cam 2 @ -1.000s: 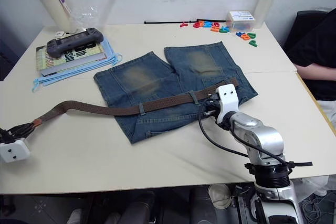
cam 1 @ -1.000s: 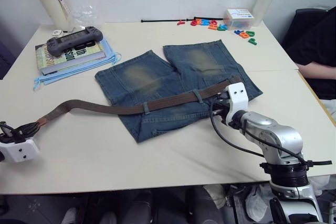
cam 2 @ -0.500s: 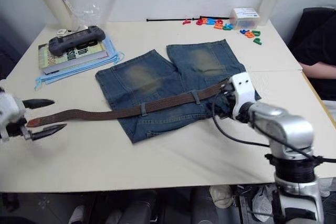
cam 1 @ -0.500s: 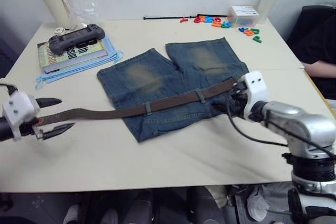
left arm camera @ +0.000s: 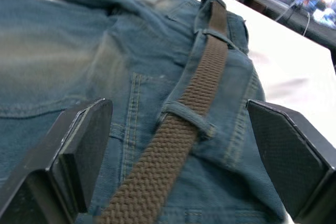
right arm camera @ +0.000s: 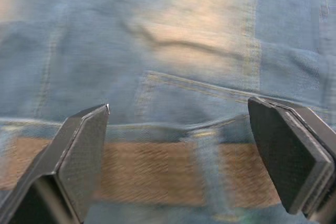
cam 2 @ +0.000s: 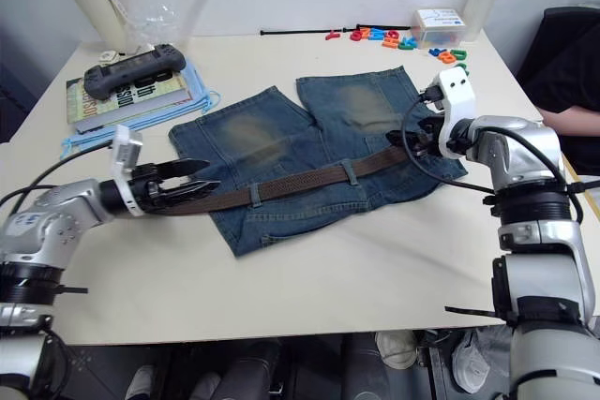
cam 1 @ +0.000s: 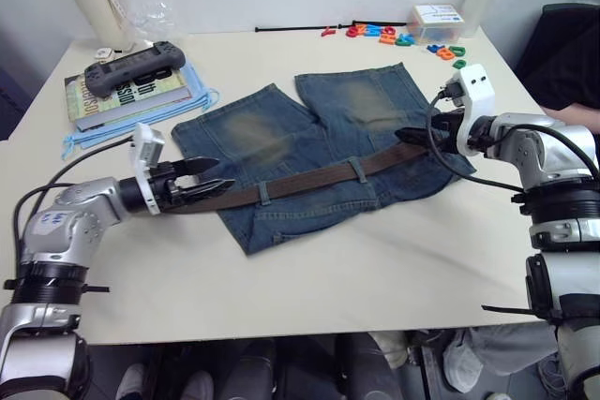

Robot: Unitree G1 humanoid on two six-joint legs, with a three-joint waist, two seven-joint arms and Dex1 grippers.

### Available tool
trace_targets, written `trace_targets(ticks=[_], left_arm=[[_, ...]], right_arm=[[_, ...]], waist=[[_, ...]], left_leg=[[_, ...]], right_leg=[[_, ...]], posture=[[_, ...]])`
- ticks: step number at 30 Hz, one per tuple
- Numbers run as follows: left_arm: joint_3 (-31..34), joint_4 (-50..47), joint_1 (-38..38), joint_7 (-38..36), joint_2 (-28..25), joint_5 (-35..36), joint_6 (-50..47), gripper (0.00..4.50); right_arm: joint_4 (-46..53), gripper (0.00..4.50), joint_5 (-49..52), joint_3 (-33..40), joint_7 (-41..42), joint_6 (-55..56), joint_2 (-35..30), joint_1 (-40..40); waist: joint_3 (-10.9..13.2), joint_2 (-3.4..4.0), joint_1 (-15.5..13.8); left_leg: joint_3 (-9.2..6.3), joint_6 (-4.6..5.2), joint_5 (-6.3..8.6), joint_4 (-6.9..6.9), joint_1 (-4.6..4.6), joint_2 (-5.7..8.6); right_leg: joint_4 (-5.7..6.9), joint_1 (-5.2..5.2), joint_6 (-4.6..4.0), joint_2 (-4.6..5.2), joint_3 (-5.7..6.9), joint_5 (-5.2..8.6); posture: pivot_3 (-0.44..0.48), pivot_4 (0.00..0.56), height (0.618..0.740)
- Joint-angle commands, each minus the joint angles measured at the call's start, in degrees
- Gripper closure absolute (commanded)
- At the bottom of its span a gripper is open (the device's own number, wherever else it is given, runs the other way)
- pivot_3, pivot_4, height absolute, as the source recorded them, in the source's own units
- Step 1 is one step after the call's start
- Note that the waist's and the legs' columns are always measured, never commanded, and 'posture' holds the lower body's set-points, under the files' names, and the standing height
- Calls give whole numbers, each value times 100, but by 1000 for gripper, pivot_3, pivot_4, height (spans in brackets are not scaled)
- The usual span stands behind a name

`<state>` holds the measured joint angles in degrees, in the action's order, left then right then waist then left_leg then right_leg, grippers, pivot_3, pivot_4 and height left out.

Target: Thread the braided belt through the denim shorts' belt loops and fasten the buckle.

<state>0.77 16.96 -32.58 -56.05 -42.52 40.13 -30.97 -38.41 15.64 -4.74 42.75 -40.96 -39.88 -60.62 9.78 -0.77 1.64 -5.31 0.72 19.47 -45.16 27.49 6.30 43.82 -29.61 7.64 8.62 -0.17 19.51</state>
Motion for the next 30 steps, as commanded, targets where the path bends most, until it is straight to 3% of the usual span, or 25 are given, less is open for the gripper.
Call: trace_targets(ticks=[1,7,10,13,16,18,19,22,25,30], left_arm=[[-259,167,-284,-206,401,-276,-154,33],[-745,657,-553,-132,1171,-1044,-28,33],[-882,842,-566,-252,1287,-1389,182,0],[-922,826,-487,-487,1304,-1540,301,0],[-834,842,-491,-651,1352,-1538,347,842],[-805,858,-512,-732,1372,-1571,389,1677],[-785,886,-556,-752,1403,-1578,393,1933],[-755,1011,-670,-800,1486,-1672,520,2977],[-731,1326,-825,-719,1553,-1908,836,3071],[-833,3002,-1588,-373,1380,-2895,2666,3071]], right_arm=[[-675,0,-451,-196,354,561,36,-197],[-829,0,-791,-294,688,698,160,-79],[-727,719,-868,-270,741,657,168,-7],[-606,2050,-909,-227,774,623,155,72],[-563,3327,-943,-169,769,620,161,97],[-546,4163,-978,-142,755,650,156,126],[-481,4357,-985,-131,740,645,156,149],[-236,4431,-991,-78,658,600,170,194],[84,4431,-953,26,537,475,204,251],[969,4432,-817,292,202,101,252,544]], waist=[[0,-1,-1],[-1,-3,-1],[-3,-5,-1],[-3,-4,-2],[-3,-4,-1],[-3,-4,-3],[-3,-5,-2],[-3,-4,-4],[-3,-5,-10],[-4,-6,-2]], left_leg=[[0,1,0,0,3,0],[-1,0,0,-2,3,-1],[0,-4,-2,-3,-1,-2],[-1,-5,-1,-2,-3,-3],[0,-5,-1,-3,-4,-1],[-1,-5,-1,-3,-3,-2],[-1,-5,-1,-3,-3,-2],[-1,-5,-1,-3,-3,-1],[-1,-5,-1,-6,-3,-1],[-1,-12,-6,-12,-3,-2]], right_leg=[[-2,0,0,0,1,0],[-4,0,1,1,-3,0],[-1,1,1,0,-2,0],[0,2,1,0,-4,0],[0,2,1,0,-5,0],[0,2,1,0,-4,0],[0,2,1,0,-4,0],[0,2,1,0,-5,0],[1,2,1,1,-4,0],[6,3,2,0,0,-1]], posture=[[0,150,654],[0,150,654],[0,150,654],[0,150,654],[0,150,654],[0,150,654],[0,150,654],[0,150,654],[0,150,654],[0,150,654]])
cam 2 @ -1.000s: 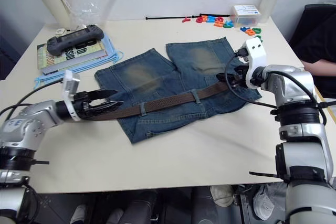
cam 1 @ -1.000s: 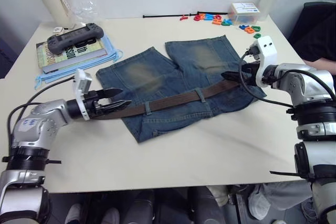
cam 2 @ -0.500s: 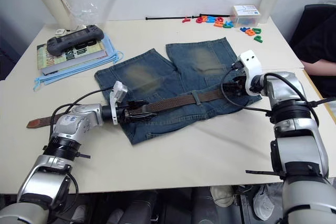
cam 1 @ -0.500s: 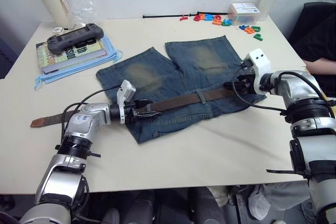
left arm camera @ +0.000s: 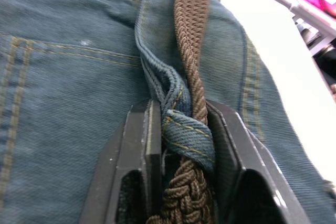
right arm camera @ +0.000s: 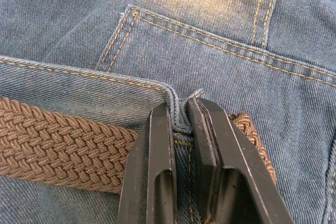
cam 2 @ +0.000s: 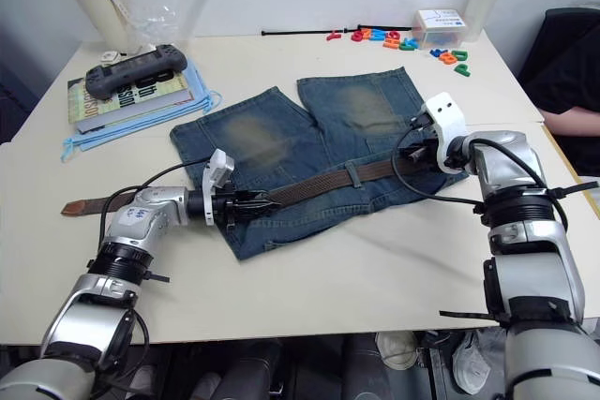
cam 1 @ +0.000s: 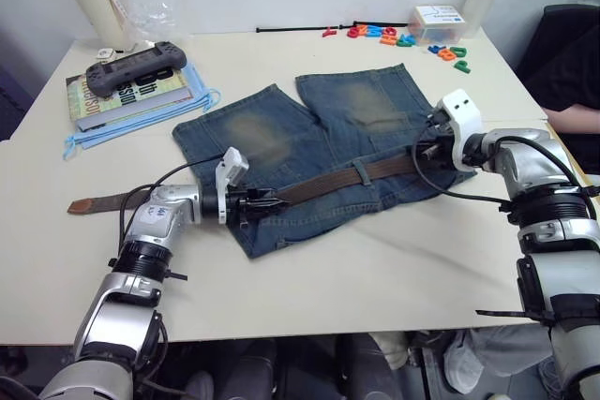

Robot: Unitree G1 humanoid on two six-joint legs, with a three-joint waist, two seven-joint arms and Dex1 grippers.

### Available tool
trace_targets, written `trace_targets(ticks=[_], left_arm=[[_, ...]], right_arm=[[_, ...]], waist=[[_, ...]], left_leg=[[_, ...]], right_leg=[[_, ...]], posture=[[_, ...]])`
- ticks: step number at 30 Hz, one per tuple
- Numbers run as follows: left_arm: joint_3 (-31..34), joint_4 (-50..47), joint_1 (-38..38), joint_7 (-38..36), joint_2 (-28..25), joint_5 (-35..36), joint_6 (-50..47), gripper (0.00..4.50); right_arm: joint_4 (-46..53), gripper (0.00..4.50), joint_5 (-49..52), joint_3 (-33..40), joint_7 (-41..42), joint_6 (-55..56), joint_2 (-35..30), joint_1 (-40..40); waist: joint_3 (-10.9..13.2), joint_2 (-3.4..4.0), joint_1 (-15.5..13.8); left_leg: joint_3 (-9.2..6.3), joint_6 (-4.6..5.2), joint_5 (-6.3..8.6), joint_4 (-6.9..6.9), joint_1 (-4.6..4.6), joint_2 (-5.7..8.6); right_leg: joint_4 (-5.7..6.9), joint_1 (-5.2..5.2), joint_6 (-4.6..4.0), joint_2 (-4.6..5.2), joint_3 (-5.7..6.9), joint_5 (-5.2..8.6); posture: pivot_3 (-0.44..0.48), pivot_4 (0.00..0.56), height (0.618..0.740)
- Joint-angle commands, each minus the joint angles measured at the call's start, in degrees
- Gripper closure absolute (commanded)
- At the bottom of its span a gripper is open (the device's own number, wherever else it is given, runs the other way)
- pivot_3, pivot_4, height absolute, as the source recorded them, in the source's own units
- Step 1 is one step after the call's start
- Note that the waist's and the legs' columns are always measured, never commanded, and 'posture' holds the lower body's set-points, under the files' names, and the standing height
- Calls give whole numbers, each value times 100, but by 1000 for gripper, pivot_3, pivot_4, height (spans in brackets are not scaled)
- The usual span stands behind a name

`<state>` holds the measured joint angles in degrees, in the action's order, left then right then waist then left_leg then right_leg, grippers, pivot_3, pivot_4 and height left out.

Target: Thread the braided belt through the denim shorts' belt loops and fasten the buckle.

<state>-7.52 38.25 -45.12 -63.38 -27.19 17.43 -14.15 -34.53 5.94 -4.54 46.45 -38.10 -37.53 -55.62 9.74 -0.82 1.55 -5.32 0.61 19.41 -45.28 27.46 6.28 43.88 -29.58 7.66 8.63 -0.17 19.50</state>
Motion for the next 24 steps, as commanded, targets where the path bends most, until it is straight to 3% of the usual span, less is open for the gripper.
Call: trace_targets(ticks=[1,8,13,19,24], left_arm=[[-42,1201,-501,479,-201,-832,1409,3071],[-113,2861,-1528,1357,-529,-1808,3163,3071],[168,2971,-1625,1118,-632,-1740,3750,3071],[803,1799,-785,681,-690,-1076,4829,3071],[1018,-410,952,779,-1010,-979,6046,3071]], right_arm=[[739,4432,192,353,-255,-256,63,93],[1795,4432,538,1000,-1113,-831,553,230],[2593,4432,647,1207,-1507,-1130,578,522],[4630,4432,1115,1487,-1387,-1579,314,1502],[6631,4432,1733,1938,-603,-1358,-337,3311]], waist=[[0,0,11],[-1,-2,40],[-1,-2,-5],[-3,-5,-5],[-6,-10,-4]], left_leg=[[2,-1,-1,0,-2,0],[14,-3,-2,2,-4,-4],[12,-1,-1,2,6,2],[10,8,-5,-11,85,9],[-4,11,-3,-1,90,8]], right_leg=[[2,0,1,0,0,-1],[12,-8,4,-3,-4,-2],[12,-20,4,-3,-1,-2],[19,-90,12,1,-6,-10],[4,-87,11,3,-13,-11]], posture=[[0,150,654],[0,150,654],[0,150,654],[0,150,654],[0,150,654]])
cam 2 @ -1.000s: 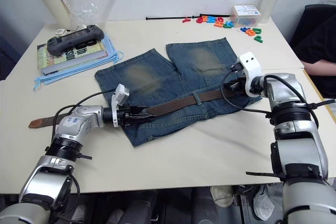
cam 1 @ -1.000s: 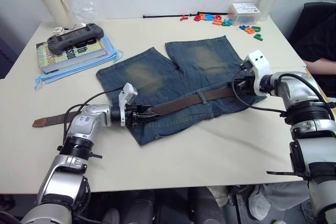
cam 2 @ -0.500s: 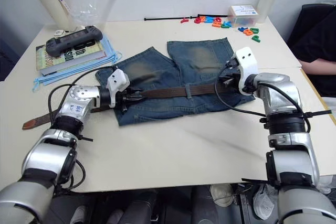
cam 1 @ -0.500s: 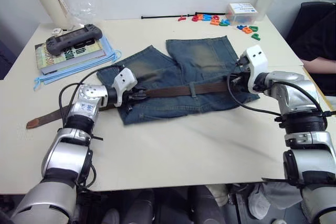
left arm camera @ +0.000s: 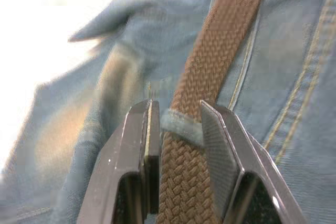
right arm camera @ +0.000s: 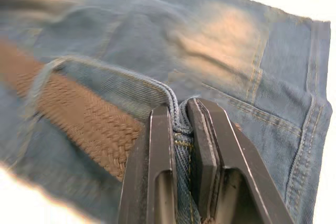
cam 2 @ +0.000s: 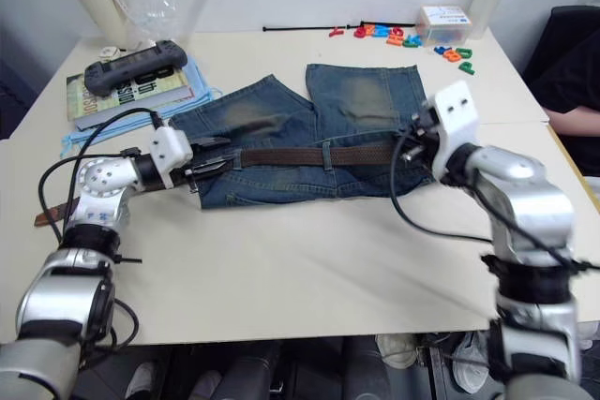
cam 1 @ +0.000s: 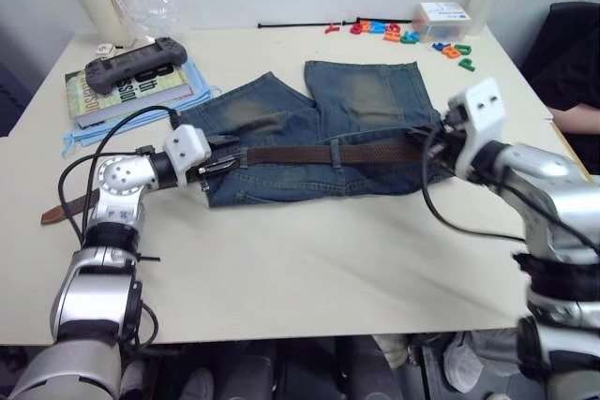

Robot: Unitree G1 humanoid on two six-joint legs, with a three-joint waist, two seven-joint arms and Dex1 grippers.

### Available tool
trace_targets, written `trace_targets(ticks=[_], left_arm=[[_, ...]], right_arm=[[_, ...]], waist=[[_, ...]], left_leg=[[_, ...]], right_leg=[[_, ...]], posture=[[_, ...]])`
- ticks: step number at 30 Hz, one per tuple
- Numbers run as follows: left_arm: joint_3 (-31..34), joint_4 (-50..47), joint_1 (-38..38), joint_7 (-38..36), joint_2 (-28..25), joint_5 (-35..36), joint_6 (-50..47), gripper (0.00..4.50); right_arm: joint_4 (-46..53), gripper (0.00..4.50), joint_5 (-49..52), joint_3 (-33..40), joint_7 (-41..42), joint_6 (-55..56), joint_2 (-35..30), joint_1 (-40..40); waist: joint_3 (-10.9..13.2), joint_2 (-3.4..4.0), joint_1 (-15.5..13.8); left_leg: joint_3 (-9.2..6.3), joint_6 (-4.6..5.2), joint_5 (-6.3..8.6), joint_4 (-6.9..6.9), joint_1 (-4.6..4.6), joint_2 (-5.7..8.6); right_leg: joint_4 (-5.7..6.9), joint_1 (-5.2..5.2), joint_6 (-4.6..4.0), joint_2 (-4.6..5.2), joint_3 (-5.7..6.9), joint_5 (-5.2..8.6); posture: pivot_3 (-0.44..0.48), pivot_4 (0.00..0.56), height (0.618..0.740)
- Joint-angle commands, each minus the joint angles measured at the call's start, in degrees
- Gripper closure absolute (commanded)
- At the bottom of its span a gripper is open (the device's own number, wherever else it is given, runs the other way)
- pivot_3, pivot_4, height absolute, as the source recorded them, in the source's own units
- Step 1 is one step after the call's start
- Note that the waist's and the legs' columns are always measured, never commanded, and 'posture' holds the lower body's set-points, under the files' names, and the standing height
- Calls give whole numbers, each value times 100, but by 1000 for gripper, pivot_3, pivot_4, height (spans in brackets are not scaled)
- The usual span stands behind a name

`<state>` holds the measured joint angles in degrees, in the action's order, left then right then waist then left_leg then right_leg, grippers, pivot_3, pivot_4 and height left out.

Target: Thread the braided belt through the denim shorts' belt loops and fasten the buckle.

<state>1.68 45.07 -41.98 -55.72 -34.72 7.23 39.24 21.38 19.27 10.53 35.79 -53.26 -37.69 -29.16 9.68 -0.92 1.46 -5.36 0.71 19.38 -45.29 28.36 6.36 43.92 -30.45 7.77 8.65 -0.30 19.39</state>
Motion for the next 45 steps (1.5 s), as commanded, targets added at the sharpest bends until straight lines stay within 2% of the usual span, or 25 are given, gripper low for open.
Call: trace_targets(ticks=[1,4,8,10,15,16,18,19,20,21,23,25,27,29,31,35,40,45], left_arm=[[69,-1406,999,43,-352,-71,994,3071],[78,-1852,1757,309,-518,-438,1638,3071],[153,-1629,2304,748,-609,-779,2029,3071],[111,-1628,2535,832,-701,-807,2159,3071],[38,-1400,2869,1000,-962,-819,2231,3071],[-7,-1524,2850,967,-959,-660,2056,3071],[-54,-2094,2777,819,-852,32,1054,3071],[-95,-2528,2693,648,-832,563,152,3071],[-76,-2924,2377,558,-808,1316,-1244,3071],[-45,-3209,2158,513,-806,1820,-2243,3071],[24,-3301,1598,255,-838,2599,-3968,3071],[3,-2821,867,-57,-873,2937,-5382,2497],[20,-2365,323,-294,-831,3101,-6290,1755],[113,-1990,-41,-417,-723,3112,-6680,877],[-90,-1493,-365,-857,-651,2896,-6989,55],[-456,-629,-820,-1204,-309,2256,-6839,55],[-562,481,-1416,-1018,372,1577,-6357,55],[-739,1070,-1665,-1143,682,944,-5882,55]], right_arm=[[1291,4432,433,514,620,209,-516,1094],[1524,4432,56,514,875,689,-1122,2201],[1463,4432,-333,403,992,1278,-1619,3044],[1425,4432,-382,391,986,1308,-1718,3181],[1149,4432,-437,351,761,1321,-1639,3050],[1126,4432,-408,330,729,1295,-1597,2982],[1093,4432,-346,299,641,1222,-1502,2808],[1071,4432,-318,276,616,1201,-1466,2712],[1023,4432,-306,238,572,1179,-1419,2591],[988,4432,-300,211,545,1164,-1390,2511],[929,4432,-315,138,521,1154,-1359,2409],[883,4432,-333,52,494,1159,-1331,2320],[851,4432,-350,1,466,1164,-1304,2256],[830,4432,-348,-25,439,1170,-1291,2222],[819,4432,-357,-55,406,1165,-1286,2189],[830,4432,-372,-59,356,1157,-1293,2173],[896,4432,-330,-26,306,1104,-1278,2167],[970,4432,-323,-43,274,1058,-1277,2165]], waist=[[-1,0,7],[-1,-1,-19],[0,0,-122],[0,0,-143],[-1,-2,-193],[-1,-2,-210],[-1,-2,-239],[-1,-3,-252],[-1,-3,-264],[2,-7,-274],[2,-12,-292],[1,-12,-279],[1,-11,-232],[0,-10,-150],[1,-11,-122],[2,-15,-152],[5,-23,-191],[6,-26,-165]], left_leg=[[0,1,0,5,-2,1],[4,5,1,-1,-14,6],[5,39,8,1,-67,3],[5,61,22,2,-111,-2],[0,61,25,1,-111,-4],[0,60,25,1,-111,-3],[0,60,25,1,-110,-2],[-1,61,25,0,-110,-3],[-2,60,25,-1,-108,-3],[-4,60,25,-2,-107,-4],[-24,54,22,-5,-101,-4],[-28,50,20,-3,-103,-3],[-24,15,1,1,-105,-2],[-20,16,1,6,-111,3],[-19,16,0,6,-111,3],[-20,12,-2,3,-107,2],[-25,12,-2,-1,-93,3],[-21,12,-2,0,-84,3]], right_leg=[[-1,1,-1,0,-2,-1],[-12,17,-1,4,-3,-1],[-34,81,7,9,0,-22],[-44,129,7,7,1,-23],[-48,131,7,5,4,-23],[-49,130,7,5,4,-23],[-49,130,7,5,4,-23],[-49,131,8,4,5,-23],[-49,130,8,3,6,-24],[-49,130,8,1,8,-24],[-48,129,9,-4,21,-24],[-45,130,7,-7,24,-23],[-46,129,5,-9,24,-21],[-47,128,5,-10,22,-21],[-47,128,5,-9,17,-21],[-45,125,5,-8,14,-21],[-50,118,5,-5,10,-21],[-48,104,5,-6,6,-21]], posture=[[0,150,654],[0,150,654],[0,150,654],[0,150,654],[0,150,654],[0,150,654],[0,150,654],[0,150,654],[0,150,654],[0,150,654],[0,150,654],[0,150,654],[0,150,654],[0,150,654],[0,150,654],[0,150,654],[0,150,654],[0,150,654]])
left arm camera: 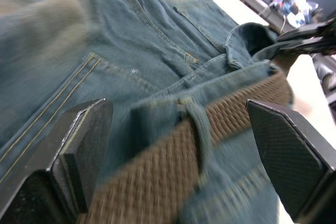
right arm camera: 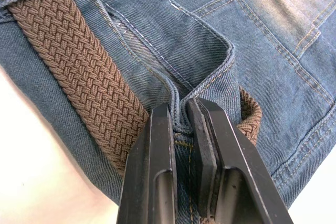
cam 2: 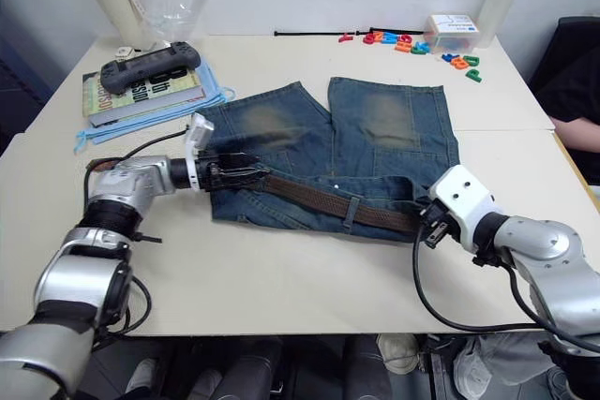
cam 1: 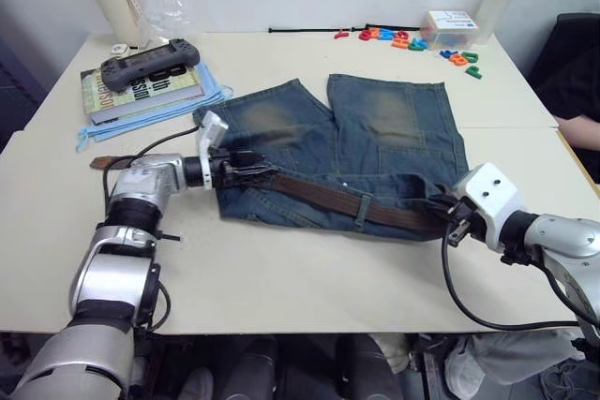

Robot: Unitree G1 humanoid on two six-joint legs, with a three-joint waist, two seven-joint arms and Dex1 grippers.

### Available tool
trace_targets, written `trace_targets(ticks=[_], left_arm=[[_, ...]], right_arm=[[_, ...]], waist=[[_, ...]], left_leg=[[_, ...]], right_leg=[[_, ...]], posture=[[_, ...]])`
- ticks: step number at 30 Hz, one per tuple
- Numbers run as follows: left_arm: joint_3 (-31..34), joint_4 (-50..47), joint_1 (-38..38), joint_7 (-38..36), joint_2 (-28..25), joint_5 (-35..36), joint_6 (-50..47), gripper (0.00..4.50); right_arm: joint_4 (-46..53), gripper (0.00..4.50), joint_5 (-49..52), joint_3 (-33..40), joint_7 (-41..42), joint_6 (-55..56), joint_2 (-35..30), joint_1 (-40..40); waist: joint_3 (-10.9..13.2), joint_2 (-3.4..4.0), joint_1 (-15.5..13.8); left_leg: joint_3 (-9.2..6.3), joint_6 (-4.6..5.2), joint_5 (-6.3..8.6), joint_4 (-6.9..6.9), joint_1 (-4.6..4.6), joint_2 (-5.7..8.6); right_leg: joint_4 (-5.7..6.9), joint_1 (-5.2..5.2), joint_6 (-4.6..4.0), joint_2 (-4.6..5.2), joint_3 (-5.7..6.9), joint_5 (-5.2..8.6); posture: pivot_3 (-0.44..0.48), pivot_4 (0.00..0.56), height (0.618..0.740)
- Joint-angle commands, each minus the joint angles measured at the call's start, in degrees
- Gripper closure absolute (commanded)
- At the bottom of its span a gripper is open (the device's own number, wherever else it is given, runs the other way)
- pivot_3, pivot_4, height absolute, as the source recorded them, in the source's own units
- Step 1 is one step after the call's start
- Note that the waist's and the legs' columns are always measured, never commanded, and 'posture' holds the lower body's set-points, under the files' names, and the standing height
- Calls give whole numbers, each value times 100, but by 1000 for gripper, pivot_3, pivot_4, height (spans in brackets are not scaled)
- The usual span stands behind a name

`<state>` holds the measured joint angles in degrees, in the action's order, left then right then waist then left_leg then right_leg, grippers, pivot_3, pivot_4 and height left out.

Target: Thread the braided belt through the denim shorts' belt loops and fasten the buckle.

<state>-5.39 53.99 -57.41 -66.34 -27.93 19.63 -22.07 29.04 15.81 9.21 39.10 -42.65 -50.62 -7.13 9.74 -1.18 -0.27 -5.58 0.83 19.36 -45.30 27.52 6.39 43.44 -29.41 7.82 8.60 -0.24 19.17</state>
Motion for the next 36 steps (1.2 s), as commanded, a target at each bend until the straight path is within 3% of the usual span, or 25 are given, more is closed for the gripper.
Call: trace_targets(ticks=[1,4,7,13,19,25,30,33,36], left_arm=[[-45,233,-134,-161,16,-371,310,55],[26,338,-168,-320,26,-510,424,55],[171,406,-214,-338,6,-569,585,889],[465,156,-166,-491,-26,-522,1021,3737],[976,-1001,515,-215,-48,-413,3043,3737],[1146,-2619,2256,-472,-470,-650,6987,3737],[943,-2023,3542,-784,-1085,-439,9229,3737],[702,-1364,3746,-630,-1332,-623,10168,3737],[611,-586,3830,-360,-1553,-1093,10490,3737]], right_arm=[[210,4432,33,98,-63,-17,17,-60],[211,4432,42,107,-77,-33,19,-98],[186,4432,33,84,-93,-18,36,-123],[46,4432,-4,4,-118,51,76,-232],[-116,4432,-120,82,-186,324,102,-270],[53,4432,202,827,158,837,113,303],[184,4432,542,1269,675,1008,7,997],[216,4432,534,1313,892,994,-189,1302],[213,4432,433,1221,1041,691,-556,1639]], waist=[[0,-1,21],[1,-1,25],[1,-2,16],[1,-2,18],[2,-3,30],[0,1,23],[-4,5,24],[-4,5,-15],[-26,28,-90]], left_leg=[[1,0,0,0,0,0],[1,-2,-1,0,-1,0],[1,-3,-2,-1,0,0],[0,-3,-2,-1,0,0],[2,-4,-2,-1,0,-1],[8,-8,-3,1,-1,-4],[11,-6,-2,1,-11,-6],[10,36,22,-2,-11,-4],[10,47,28,-5,-15,-3]], right_leg=[[1,-1,0,0,0,0],[5,-2,0,-1,1,0],[5,-2,0,1,-1,0],[5,-3,0,1,1,0],[6,-5,0,1,-3,0],[4,-8,-1,0,-7,-1],[3,1,-2,0,-10,-1],[5,5,-5,6,-8,-1],[2,12,-7,9,-7,-3]], posture=[[0,150,654],[0,150,654],[0,150,654],[0,150,654],[0,150,654],[0,150,654],[0,150,654],[0,150,654],[0,150,654]])
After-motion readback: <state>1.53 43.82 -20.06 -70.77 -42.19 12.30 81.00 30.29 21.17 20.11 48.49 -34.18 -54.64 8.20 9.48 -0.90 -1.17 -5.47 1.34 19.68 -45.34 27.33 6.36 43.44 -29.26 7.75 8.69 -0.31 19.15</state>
